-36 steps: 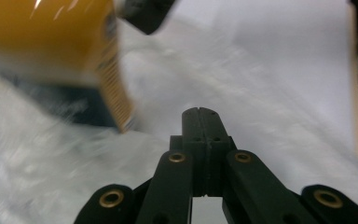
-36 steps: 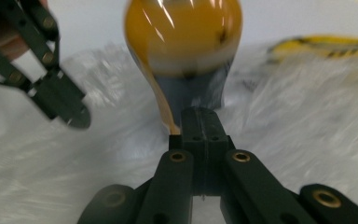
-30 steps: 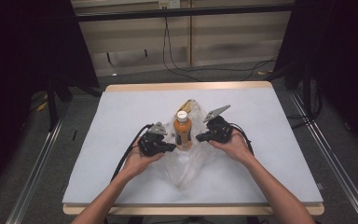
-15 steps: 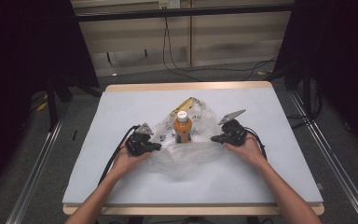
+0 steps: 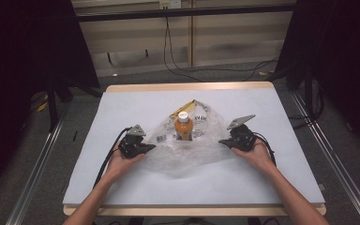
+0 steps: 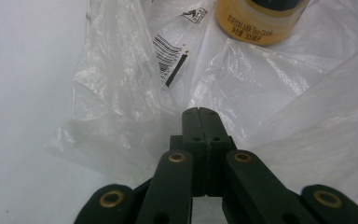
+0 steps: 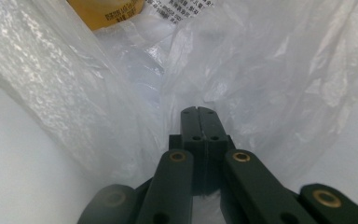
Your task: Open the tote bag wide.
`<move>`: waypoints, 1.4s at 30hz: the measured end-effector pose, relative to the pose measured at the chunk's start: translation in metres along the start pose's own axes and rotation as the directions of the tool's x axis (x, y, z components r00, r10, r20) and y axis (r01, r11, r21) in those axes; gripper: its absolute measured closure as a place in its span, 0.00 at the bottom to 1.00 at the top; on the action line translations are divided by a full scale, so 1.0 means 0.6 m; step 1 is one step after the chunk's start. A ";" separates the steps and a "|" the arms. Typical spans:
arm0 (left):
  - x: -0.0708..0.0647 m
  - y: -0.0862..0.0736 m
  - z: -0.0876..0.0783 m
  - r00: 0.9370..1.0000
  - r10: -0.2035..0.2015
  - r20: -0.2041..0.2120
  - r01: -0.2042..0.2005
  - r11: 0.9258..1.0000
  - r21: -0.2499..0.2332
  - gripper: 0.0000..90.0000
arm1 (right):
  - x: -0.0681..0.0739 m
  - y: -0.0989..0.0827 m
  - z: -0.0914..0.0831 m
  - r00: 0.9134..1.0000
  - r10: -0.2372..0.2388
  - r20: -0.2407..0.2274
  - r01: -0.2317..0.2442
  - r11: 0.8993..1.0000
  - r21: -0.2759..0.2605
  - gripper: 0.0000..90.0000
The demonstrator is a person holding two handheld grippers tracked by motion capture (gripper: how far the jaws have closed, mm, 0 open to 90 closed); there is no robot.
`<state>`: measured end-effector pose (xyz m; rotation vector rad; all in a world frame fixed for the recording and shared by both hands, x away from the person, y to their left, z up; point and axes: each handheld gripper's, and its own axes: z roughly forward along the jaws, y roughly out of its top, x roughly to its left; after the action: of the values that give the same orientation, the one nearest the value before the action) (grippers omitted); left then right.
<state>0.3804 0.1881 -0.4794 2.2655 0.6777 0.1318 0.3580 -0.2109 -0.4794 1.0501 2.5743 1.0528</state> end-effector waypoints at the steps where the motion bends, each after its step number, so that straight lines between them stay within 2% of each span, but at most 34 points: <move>1: -0.001 0.000 -0.001 1.000 -0.001 -0.003 0.001 1.000 -0.005 1.00 | 0.000 0.000 0.000 1.000 -0.001 0.003 0.001 1.000 -0.001 1.00; 2: -0.001 -0.001 -0.001 1.000 -0.005 0.018 0.005 1.000 -0.009 1.00 | 0.000 0.000 0.000 1.000 -0.001 0.001 0.001 1.000 -0.003 1.00; 3: -0.003 0.000 -0.002 1.000 0.003 0.002 -0.003 1.000 -0.016 1.00 | 0.000 0.000 0.000 1.000 0.001 0.003 -0.001 1.000 -0.012 1.00; 5: -0.004 0.001 -0.005 1.000 -0.006 0.022 0.006 0.999 -0.038 1.00 | -0.001 0.000 0.000 1.000 0.010 -0.009 -0.010 0.999 -0.032 1.00; 7: -0.006 0.002 -0.007 1.000 -0.006 0.019 0.007 0.999 -0.054 1.00 | 0.001 0.003 -0.010 1.000 0.017 -0.017 -0.019 0.996 -0.084 1.00; 9: -0.009 0.003 -0.011 1.000 -0.004 0.015 0.005 0.997 -0.080 1.00 | 0.003 0.005 -0.015 1.000 0.024 -0.016 -0.025 0.995 -0.100 1.00; 10: -0.010 0.003 -0.014 1.000 0.000 0.029 0.002 0.996 -0.091 1.00 | 0.003 0.006 -0.018 0.999 0.026 -0.020 -0.028 0.993 -0.117 1.00; 11: -0.012 0.003 -0.017 0.999 0.004 0.034 0.001 0.993 -0.120 1.00 | 0.005 0.007 -0.022 1.000 0.028 -0.015 -0.029 0.991 -0.129 1.00; 14: -0.015 0.006 -0.025 0.999 0.006 0.043 0.001 0.989 -0.151 1.00 | 0.007 0.008 -0.033 0.999 0.040 -0.015 -0.042 0.982 -0.186 1.00; 16: -0.019 0.008 -0.030 0.999 0.007 0.041 0.000 0.985 -0.173 1.00 | 0.007 0.009 -0.034 0.999 0.041 -0.025 -0.046 0.980 -0.196 1.00; 19: -0.023 0.010 -0.036 1.000 0.004 0.024 0.001 0.978 -0.206 0.98 | 0.011 0.012 -0.041 0.999 0.036 -0.034 -0.043 0.971 -0.237 1.00; 21: -0.028 0.013 -0.039 1.000 0.012 0.016 -0.008 0.973 -0.232 0.97 | 0.013 0.014 -0.049 0.998 0.041 -0.050 -0.054 0.958 -0.283 1.00; 22: -0.032 0.015 -0.044 1.000 0.018 0.006 -0.016 0.965 -0.261 0.96 | 0.014 0.015 -0.052 0.998 0.043 -0.053 -0.057 0.953 -0.297 1.00; 24: -0.035 0.019 -0.052 1.000 0.025 0.010 -0.021 0.956 -0.293 0.90 | 0.017 0.016 -0.061 0.997 0.047 -0.057 -0.064 0.936 -0.346 1.00; 25: -0.038 0.020 -0.057 1.000 0.022 -0.004 -0.022 0.952 -0.307 0.86 | 0.018 0.017 -0.064 0.997 0.048 -0.058 -0.065 0.931 -0.359 0.95; 26: -0.040 0.021 -0.061 0.999 0.033 0.005 -0.030 0.950 -0.312 0.84 | 0.020 0.017 -0.069 0.998 0.049 -0.043 -0.062 0.925 -0.375 0.88; 27: -0.043 0.021 -0.063 1.000 0.027 0.000 -0.026 0.947 -0.319 0.80 | 0.022 0.017 -0.074 0.997 0.051 -0.049 -0.066 0.920 -0.385 0.83; 28: -0.045 0.020 -0.066 0.999 0.035 -0.004 -0.034 0.946 -0.323 0.71 | 0.026 0.017 -0.081 0.997 0.054 -0.049 -0.070 0.911 -0.407 0.73; 29: -0.051 0.020 -0.073 1.000 0.028 -0.014 -0.031 0.940 -0.339 0.65 | 0.029 0.017 -0.085 0.998 0.057 -0.036 -0.067 0.908 -0.413 0.64; 30: -0.051 0.020 -0.073 1.000 0.028 -0.014 -0.031 0.940 -0.339 0.59 | 0.029 0.017 -0.085 0.998 0.057 -0.036 -0.067 0.908 -0.413 0.64; 31: -0.053 0.020 -0.077 0.999 0.028 -0.032 -0.038 0.935 -0.352 0.59 | 0.032 0.016 -0.088 0.998 0.065 -0.022 -0.068 0.905 -0.419 0.56; 33: -0.058 0.018 -0.085 0.999 0.007 -0.047 -0.024 0.926 -0.376 0.42 | 0.037 0.014 -0.094 0.997 0.078 -0.003 -0.071 0.895 -0.441 0.39; 34: -0.060 0.017 -0.088 0.998 0.003 -0.057 -0.024 0.927 -0.375 0.36 | 0.040 0.011 -0.098 0.997 0.078 0.007 -0.067 0.891 -0.449 0.35; 35: -0.062 0.015 -0.090 0.998 -0.001 -0.059 -0.022 0.921 -0.389 0.30 | 0.042 0.009 -0.100 0.997 0.081 0.008 -0.069 0.889 -0.453 0.29; 36: -0.064 0.012 -0.094 0.997 -0.002 -0.072 -0.026 0.921 -0.388 0.23 | 0.045 0.007 -0.103 0.996 0.090 0.022 -0.070 0.887 -0.456 0.20; 37: -0.065 0.008 -0.097 0.997 -0.007 -0.073 -0.022 0.918 -0.397 0.19 | 0.049 0.004 -0.106 0.994 0.099 0.037 -0.071 0.885 -0.460 0.14; 39: -0.070 0.002 -0.108 0.997 -0.029 -0.073 -0.002 0.919 -0.393 0.10 | 0.057 -0.005 -0.115 0.994 0.099 0.050 -0.065 0.882 -0.467 0.10; 40: -0.072 -0.001 -0.112 0.998 -0.025 -0.064 -0.003 0.918 -0.396 0.09 | 0.061 -0.010 -0.121 0.993 0.100 0.057 -0.062 0.880 -0.471 0.07; 41: -0.077 -0.006 -0.118 0.996 -0.017 -0.084 -0.017 0.922 -0.388 0.06 | 0.070 -0.022 -0.133 0.992 0.104 0.070 -0.058 0.875 -0.480 0.05; 42: -0.079 -0.012 -0.120 0.997 -0.015 -0.074 -0.016 0.919 -0.394 0.06 | 0.070 -0.022 -0.133 0.992 0.104 0.070 -0.058 0.875 -0.480 0.05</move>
<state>0.3159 0.2142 -0.4280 1.8785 0.6261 0.3269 0.2887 -0.2333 -0.4251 1.0439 2.0446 1.5167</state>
